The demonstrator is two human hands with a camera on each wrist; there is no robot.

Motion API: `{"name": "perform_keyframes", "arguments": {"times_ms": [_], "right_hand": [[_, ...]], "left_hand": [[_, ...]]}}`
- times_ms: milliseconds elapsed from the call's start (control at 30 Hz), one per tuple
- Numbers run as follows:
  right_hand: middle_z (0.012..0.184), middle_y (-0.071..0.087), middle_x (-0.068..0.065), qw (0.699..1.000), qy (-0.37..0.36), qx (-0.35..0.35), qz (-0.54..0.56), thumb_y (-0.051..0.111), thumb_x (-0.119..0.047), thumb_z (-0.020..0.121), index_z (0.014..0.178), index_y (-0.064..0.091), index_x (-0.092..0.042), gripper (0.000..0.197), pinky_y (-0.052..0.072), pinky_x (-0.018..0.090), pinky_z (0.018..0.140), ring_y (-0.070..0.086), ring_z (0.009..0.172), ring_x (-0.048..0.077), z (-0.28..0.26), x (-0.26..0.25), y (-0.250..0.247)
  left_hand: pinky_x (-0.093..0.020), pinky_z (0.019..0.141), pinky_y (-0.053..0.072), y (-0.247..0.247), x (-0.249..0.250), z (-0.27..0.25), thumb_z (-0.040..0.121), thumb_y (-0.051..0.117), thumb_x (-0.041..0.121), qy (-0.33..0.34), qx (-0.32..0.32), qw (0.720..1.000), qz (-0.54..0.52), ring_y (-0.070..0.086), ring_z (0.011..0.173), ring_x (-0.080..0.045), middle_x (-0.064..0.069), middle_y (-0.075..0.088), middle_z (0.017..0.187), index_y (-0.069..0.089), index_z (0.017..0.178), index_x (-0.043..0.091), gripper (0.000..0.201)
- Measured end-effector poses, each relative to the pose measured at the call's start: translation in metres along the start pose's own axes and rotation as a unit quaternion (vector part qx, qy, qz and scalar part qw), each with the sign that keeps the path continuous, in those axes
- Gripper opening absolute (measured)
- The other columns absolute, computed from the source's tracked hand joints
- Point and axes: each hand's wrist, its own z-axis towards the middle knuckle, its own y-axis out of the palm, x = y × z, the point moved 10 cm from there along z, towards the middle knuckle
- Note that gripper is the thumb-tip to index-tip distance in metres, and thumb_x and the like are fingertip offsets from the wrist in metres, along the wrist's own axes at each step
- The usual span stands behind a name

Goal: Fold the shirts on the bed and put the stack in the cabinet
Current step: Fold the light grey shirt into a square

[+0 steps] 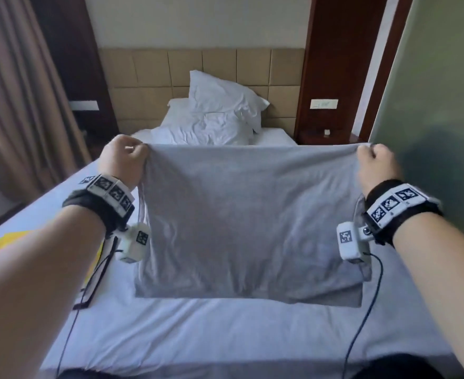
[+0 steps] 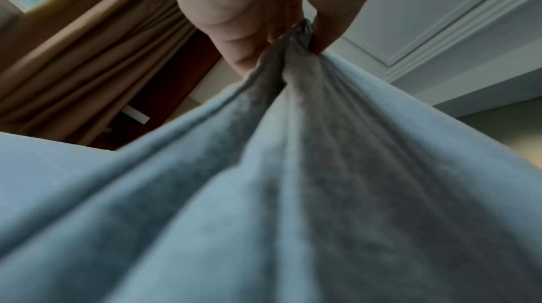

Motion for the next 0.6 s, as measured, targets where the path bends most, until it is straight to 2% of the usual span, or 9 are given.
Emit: {"name": "perform_keyframes", "arguments": {"times_ms": [33,100,133,167,233,367,500,600], "right_hand": [[0.085,0.051,0.019,0.999,0.004,-0.006,-0.031,0.038,-0.038,0.102,0.087,0.052,-0.003,0.041,0.037,0.038,0.071,0.047,0.079,0.035,-0.003,0.013,0.006],[0.086,0.053,0.021,0.996,0.021,-0.036,-0.084,0.035,-0.042,0.101,0.086,0.05,-0.002,0.046,0.04,0.04,0.074,0.05,0.079,0.037,-0.014,0.046,0.024],[0.089,0.056,0.024,0.992,0.036,-0.066,-0.1,0.036,-0.041,0.102,0.086,0.051,-0.003,0.044,0.039,0.039,0.074,0.051,0.081,0.038,-0.022,0.066,0.037],[0.095,0.06,0.028,0.988,0.048,-0.096,-0.112,0.038,-0.037,0.103,0.087,0.053,-0.004,0.04,0.038,0.038,0.075,0.054,0.085,0.04,-0.029,0.086,0.052],[0.109,0.062,0.032,0.976,0.074,-0.143,-0.143,0.039,-0.034,0.105,0.092,0.058,-0.003,0.038,0.039,0.039,0.079,0.059,0.098,0.042,-0.046,0.122,0.072],[0.118,0.061,0.032,0.964,0.103,-0.171,-0.174,0.036,-0.033,0.108,0.103,0.06,0.003,0.044,0.037,0.039,0.08,0.058,0.106,0.042,-0.055,0.161,0.097],[0.118,0.061,0.029,0.956,0.135,-0.182,-0.187,0.032,-0.035,0.108,0.104,0.057,0.001,0.043,0.034,0.036,0.077,0.051,0.091,0.036,-0.049,0.181,0.122],[0.122,0.06,0.029,0.945,0.151,-0.2,-0.209,0.031,-0.034,0.109,0.106,0.056,0.001,0.043,0.031,0.036,0.079,0.054,0.102,0.039,-0.041,0.195,0.141]], "left_hand": [[-0.028,0.065,0.042,0.012,-0.014,-0.006,0.089,0.064,0.036,-0.013,-0.027,1.0,0.008,0.06,0.07,-0.021,-0.002,0.066,0.077,0.069,0.086,0.021,0.017],[-0.032,0.064,0.048,0.036,-0.054,-0.013,0.076,0.07,0.065,-0.041,-0.065,0.997,0.014,0.06,0.063,-0.026,-0.008,0.064,0.067,0.066,0.07,0.025,0.04],[-0.039,0.064,0.055,0.051,-0.083,-0.015,0.068,0.068,0.075,-0.053,-0.086,0.994,0.037,0.065,0.063,-0.03,-0.013,0.067,0.066,0.067,0.071,0.023,0.052],[-0.045,0.064,0.06,0.065,-0.11,-0.019,0.068,0.064,0.074,-0.068,-0.116,0.989,0.066,0.069,0.064,-0.034,-0.015,0.069,0.066,0.07,0.075,0.02,0.055],[-0.052,0.066,0.062,0.089,-0.138,-0.037,0.074,0.058,0.059,-0.101,-0.177,0.971,0.122,0.071,0.065,-0.035,-0.015,0.07,0.065,0.072,0.076,0.01,0.051],[-0.045,0.07,0.062,0.116,-0.145,-0.06,0.092,0.055,0.043,-0.136,-0.22,0.953,0.157,0.072,0.065,-0.031,-0.009,0.071,0.062,0.07,0.07,0.009,0.043],[-0.045,0.08,0.059,0.151,-0.165,-0.041,0.097,0.047,0.043,-0.144,-0.237,0.94,0.197,0.07,0.077,-0.036,-0.019,0.072,0.077,0.066,0.075,0.006,0.048],[-0.048,0.08,0.06,0.181,-0.186,-0.028,0.101,0.045,0.044,-0.151,-0.264,0.93,0.207,0.071,0.077,-0.037,-0.02,0.072,0.078,0.067,0.077,0.005,0.051]]}}
